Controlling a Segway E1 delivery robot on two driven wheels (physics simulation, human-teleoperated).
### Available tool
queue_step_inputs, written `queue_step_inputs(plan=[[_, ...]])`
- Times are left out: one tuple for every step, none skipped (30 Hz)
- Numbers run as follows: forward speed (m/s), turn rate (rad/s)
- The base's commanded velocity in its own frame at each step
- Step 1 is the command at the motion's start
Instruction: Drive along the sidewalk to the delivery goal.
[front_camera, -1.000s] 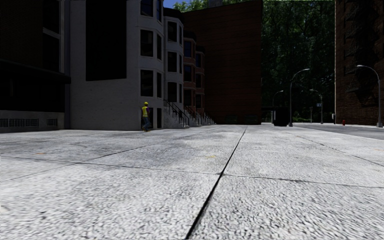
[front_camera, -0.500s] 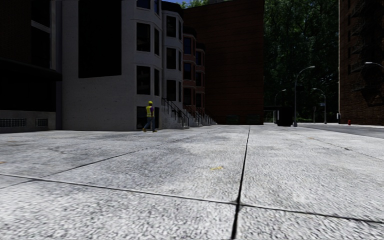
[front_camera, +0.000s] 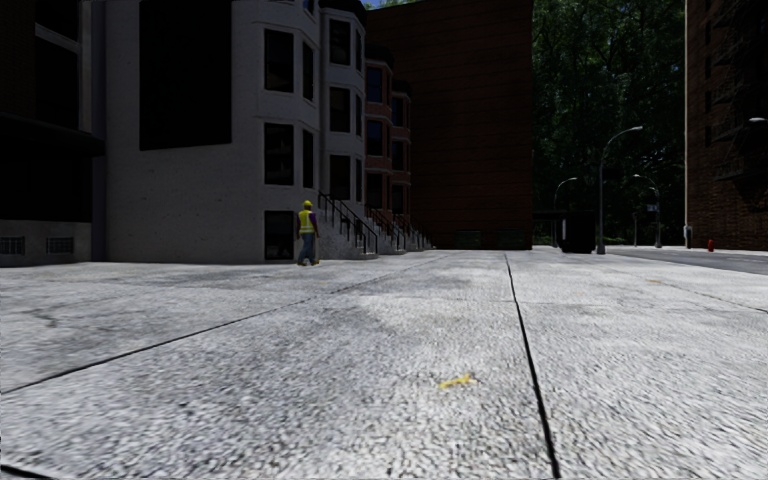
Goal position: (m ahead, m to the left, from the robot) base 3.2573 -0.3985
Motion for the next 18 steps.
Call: queue_step_inputs(plan=[[2.00,0.00],[2.00,0.00],[2.00,0.00],[2.00,0.00],[2.00,0.00],[2.00,0.00],[2.00,0.00],[2.00,0.00],[2.00,0.00],[2.00,0.00],[2.00,0.00],[2.00,0.00],[2.00,0.00],[2.00,0.00],[2.00,0.00],[2.00,0.00],[2.00,0.00],[2.00,0.00]])
